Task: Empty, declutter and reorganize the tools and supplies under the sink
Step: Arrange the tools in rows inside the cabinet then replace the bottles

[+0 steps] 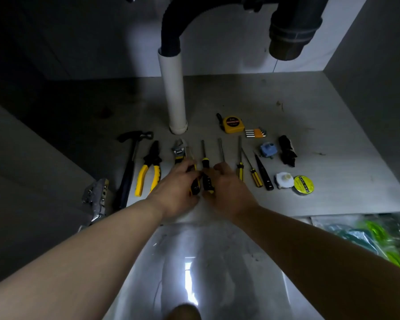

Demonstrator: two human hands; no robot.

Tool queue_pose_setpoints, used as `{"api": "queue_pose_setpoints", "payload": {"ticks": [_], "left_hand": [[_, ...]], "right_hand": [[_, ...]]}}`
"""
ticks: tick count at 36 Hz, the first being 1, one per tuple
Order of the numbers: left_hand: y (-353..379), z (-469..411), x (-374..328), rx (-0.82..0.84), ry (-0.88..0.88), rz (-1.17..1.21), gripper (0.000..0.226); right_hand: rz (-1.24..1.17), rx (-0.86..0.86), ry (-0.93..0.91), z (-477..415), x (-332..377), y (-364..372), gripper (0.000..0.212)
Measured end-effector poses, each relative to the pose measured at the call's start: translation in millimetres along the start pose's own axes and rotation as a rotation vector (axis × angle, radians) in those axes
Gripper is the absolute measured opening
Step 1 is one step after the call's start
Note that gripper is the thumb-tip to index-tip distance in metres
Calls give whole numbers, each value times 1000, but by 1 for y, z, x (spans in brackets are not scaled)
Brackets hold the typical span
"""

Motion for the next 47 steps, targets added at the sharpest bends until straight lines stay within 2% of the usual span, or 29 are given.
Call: {"api": "queue_pose_setpoints", "payload": {"ticks": [3, 10, 16, 18, 22, 28, 33, 39, 44, 47], "left_hand": [[1, -1, -1, 12, 7, 38, 52], [1, -7, -1, -15, 7, 104, 65], [5, -7, 5, -15, -21, 136, 78], [6, -6, 6, -25, -24, 141, 79], [5, -5, 2, -18, -24, 127, 80], [-3, -5, -10, -53, 17, -21, 93], [0, -16, -24, -39, 72, -179, 81], [1, -22, -23, -64, 53, -222, 71], [1, -19, -17, -83, 24, -239, 71], [-1, -18, -15, -105, -4, -236, 70]], "right_hand": [[-2, 20, 27, -2, -1, 6, 47], [32, -56, 26, 0, -2, 9, 41], [39, -52, 42, 1, -1, 7, 41], [40, -108, 37, 6, -2, 0, 40], [175, -224, 98, 12, -15, -17, 22], [196, -170, 163, 7, -25, -15, 23], [141, -125, 162, 3, -22, -9, 29], [81, -136, 146, 3, -21, -11, 27], [131, -283, 168, 13, -33, -30, 22], [140, -255, 222, 14, -47, -31, 24]]}}
Point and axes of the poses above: each hand's wrist, its own z-axis away from the middle knuckle, its own y-axis out of the palm, x = y × z, the point moved 8 cm from there along -z, towards the middle knuckle, and after that the axes turned 6 degrees about -z, right-handed, at the moved point
